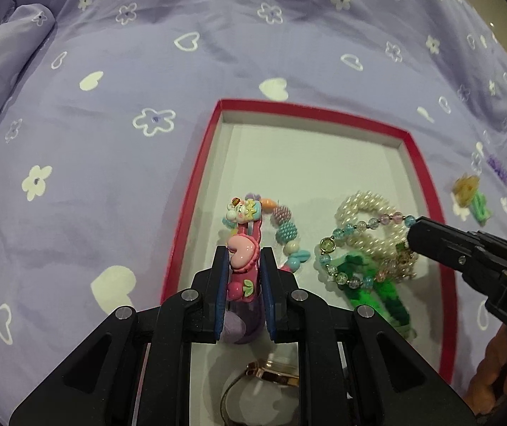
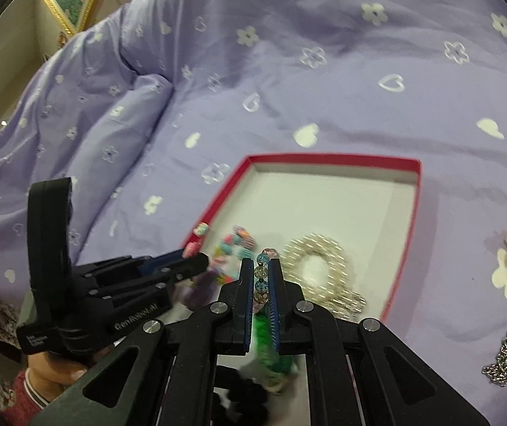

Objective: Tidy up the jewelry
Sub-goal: 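Carry the heart clip into the tray with the left tool while the right tool carries the charm bracelet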

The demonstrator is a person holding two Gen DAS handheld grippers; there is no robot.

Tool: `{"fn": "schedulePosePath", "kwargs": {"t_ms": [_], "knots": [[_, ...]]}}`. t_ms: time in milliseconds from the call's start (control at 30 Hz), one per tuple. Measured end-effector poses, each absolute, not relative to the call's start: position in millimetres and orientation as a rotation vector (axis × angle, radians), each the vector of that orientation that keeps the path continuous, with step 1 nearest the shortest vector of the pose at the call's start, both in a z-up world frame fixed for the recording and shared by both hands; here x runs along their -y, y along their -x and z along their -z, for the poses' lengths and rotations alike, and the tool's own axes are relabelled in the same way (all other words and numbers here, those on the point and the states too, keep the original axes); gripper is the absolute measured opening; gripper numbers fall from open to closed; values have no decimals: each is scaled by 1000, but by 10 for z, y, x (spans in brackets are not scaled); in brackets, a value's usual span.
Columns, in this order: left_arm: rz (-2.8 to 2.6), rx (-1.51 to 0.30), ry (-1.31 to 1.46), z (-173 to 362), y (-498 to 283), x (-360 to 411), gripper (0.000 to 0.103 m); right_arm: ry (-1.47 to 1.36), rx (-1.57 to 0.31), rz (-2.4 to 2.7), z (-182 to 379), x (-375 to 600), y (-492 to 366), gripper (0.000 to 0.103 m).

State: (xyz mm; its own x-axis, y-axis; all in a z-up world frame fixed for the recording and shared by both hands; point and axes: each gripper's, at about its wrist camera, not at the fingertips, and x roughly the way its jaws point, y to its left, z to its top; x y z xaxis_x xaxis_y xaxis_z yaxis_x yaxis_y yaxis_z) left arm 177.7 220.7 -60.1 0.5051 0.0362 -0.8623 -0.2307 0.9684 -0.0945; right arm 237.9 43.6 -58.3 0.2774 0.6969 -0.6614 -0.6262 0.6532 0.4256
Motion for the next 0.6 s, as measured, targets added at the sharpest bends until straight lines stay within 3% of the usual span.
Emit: {"fn": "schedulePosePath", "kwargs": {"t_ms": [600], "knots": [[-185, -1060, 188, 721, -1840, -2151, 20, -40, -979, -839, 740, -401, -2449, 12]]}}
